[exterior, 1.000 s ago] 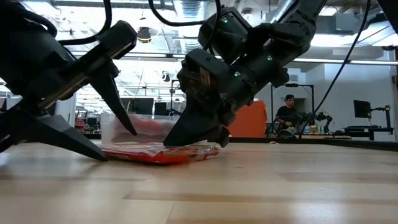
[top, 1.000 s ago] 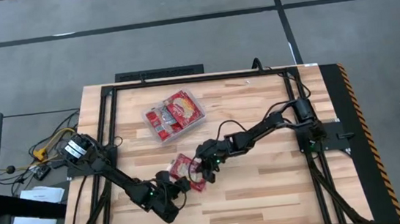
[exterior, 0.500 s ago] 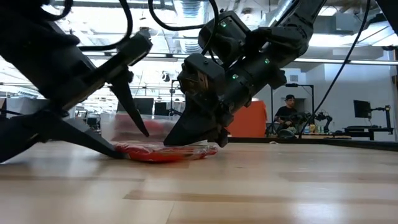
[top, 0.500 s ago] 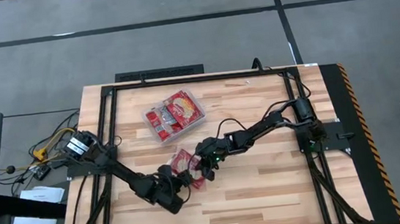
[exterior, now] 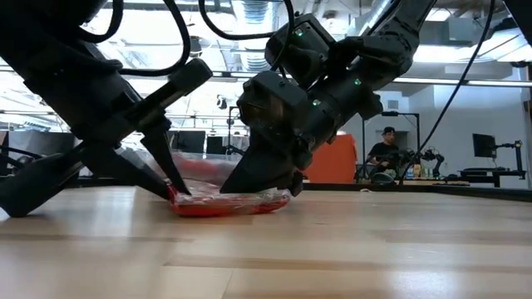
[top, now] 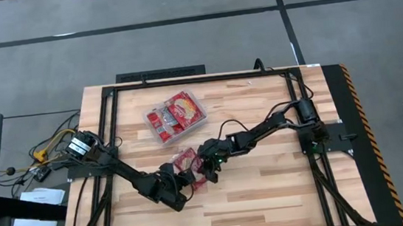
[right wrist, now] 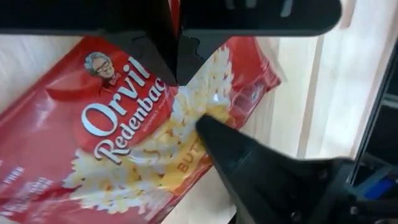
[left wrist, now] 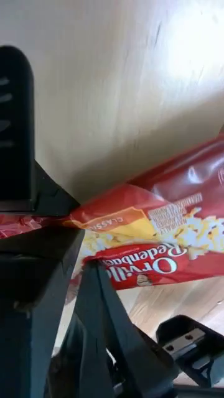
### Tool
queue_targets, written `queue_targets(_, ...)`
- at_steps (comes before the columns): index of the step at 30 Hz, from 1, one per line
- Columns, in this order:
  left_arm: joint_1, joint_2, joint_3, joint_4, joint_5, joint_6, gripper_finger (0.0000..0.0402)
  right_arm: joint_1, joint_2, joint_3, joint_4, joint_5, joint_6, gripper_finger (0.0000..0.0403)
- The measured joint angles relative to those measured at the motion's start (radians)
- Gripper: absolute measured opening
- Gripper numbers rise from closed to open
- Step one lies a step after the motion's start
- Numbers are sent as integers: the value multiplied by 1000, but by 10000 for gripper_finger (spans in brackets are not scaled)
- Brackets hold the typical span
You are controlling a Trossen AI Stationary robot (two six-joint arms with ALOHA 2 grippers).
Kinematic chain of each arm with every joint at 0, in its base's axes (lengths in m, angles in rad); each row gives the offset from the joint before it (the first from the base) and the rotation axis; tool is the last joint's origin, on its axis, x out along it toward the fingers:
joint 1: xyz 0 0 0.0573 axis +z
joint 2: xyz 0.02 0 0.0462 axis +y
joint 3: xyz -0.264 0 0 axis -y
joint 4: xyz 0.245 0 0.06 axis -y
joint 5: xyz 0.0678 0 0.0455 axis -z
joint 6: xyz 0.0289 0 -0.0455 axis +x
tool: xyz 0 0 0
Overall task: Sort popcorn bags into baskets
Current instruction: Put the red popcorn bag into the transparent bin
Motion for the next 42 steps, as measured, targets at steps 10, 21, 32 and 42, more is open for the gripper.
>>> queue_targets(10, -32, -23, 55, 37, -7, 98, 2, -39, -304, -1, -310, -29, -203, 17)
queue_targets(21, -30, -137, 202, -26, -32, 311, 0, -179, -666, -1, -542, 207, -375, 38)
queue_targets(32, 118, -543, 212, -550, -68, 591, 0, -340, -732, -1, -607, 194, -438, 18)
queue_targets(42, 290, -762, 26, -580, -57, 739, 0, -337, -711, -1, -651, 165, -447, 38)
